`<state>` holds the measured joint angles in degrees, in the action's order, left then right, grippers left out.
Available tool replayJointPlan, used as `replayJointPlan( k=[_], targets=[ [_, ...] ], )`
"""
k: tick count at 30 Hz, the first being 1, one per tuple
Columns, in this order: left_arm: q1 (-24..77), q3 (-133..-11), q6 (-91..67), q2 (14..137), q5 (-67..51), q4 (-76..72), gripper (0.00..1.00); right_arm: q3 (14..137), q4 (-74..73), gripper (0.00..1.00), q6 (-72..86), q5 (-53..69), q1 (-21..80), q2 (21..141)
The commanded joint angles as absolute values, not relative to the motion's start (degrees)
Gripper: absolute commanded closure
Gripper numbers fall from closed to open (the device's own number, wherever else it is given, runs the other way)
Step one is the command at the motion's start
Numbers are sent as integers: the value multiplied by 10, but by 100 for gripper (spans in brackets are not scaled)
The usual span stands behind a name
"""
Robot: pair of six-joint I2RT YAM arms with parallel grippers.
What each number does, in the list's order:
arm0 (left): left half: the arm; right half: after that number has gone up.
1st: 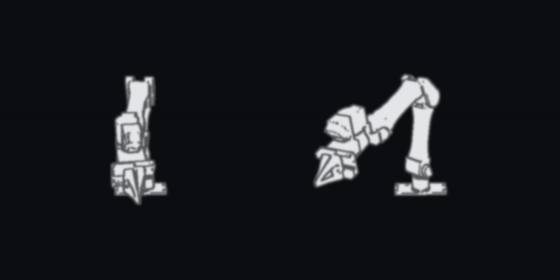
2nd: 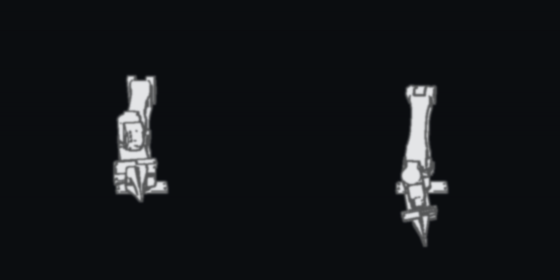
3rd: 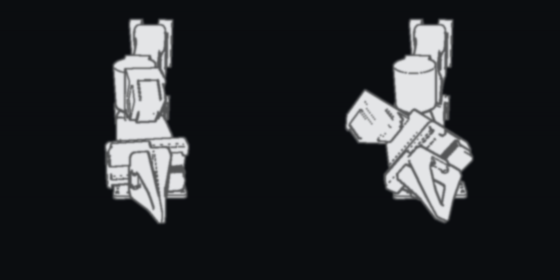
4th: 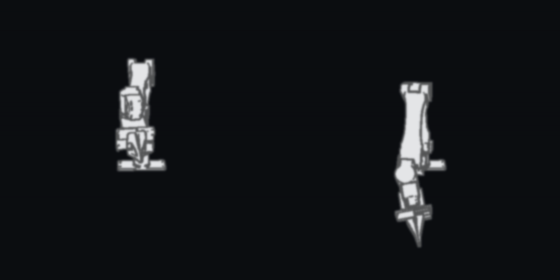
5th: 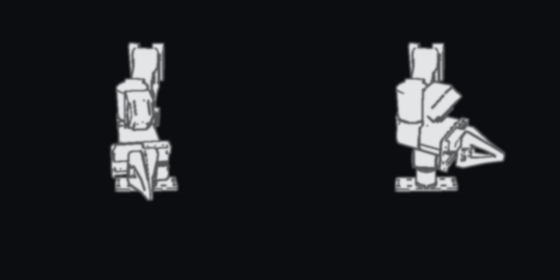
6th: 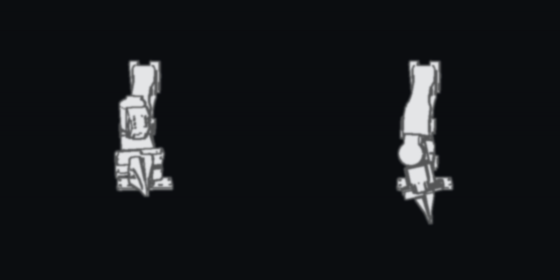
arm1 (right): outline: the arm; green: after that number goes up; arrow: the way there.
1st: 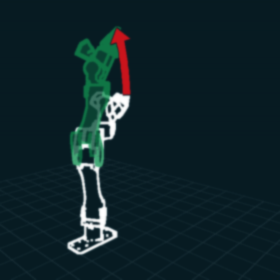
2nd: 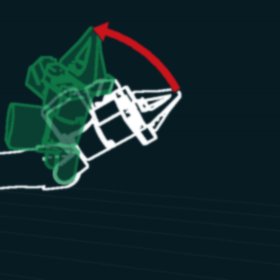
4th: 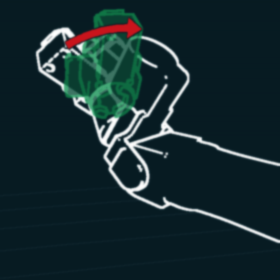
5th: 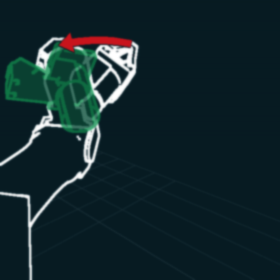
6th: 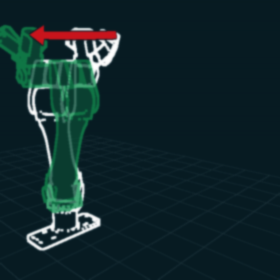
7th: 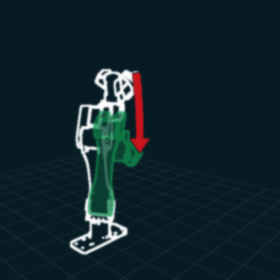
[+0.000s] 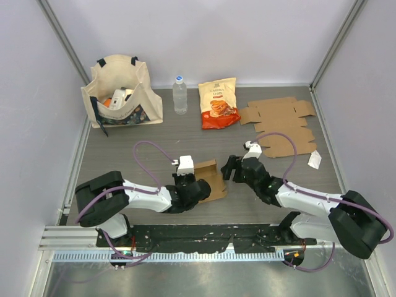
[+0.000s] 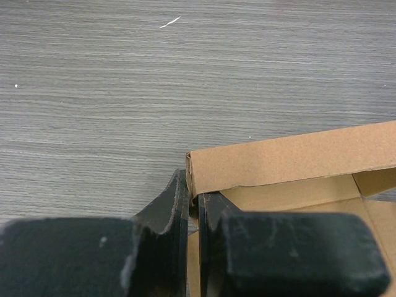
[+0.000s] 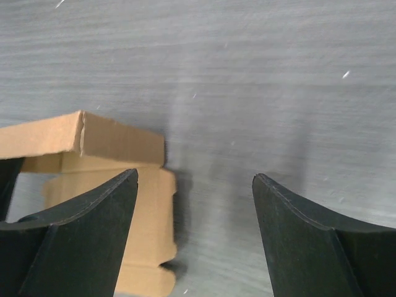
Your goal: Fold the paper box
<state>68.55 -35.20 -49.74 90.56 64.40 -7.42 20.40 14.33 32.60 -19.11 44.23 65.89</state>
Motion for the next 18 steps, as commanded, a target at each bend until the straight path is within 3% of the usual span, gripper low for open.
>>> replayJointPlan(
  k=[1, 4, 8, 12, 17, 18],
  targets=[
    [687, -354, -499, 894, 631, -52, 100, 189, 78, 20, 428, 37, 417, 645],
    [687, -352, -502, 894, 631, -52, 100, 164, 140, 24, 431, 91, 410, 662],
    [687, -356, -514, 896, 628, -41, 100, 166, 168, 39, 426, 109, 410, 698],
    [687, -358, -512, 890, 628, -33, 100, 140, 240, 43, 443, 141, 405, 727],
    [687, -356, -499, 866, 613, -19, 100, 141, 321, 66, 511, 159, 393, 773],
    [687, -359, -497, 860, 607, -8, 91, 146, 320, 72, 546, 162, 382, 770]
  ],
)
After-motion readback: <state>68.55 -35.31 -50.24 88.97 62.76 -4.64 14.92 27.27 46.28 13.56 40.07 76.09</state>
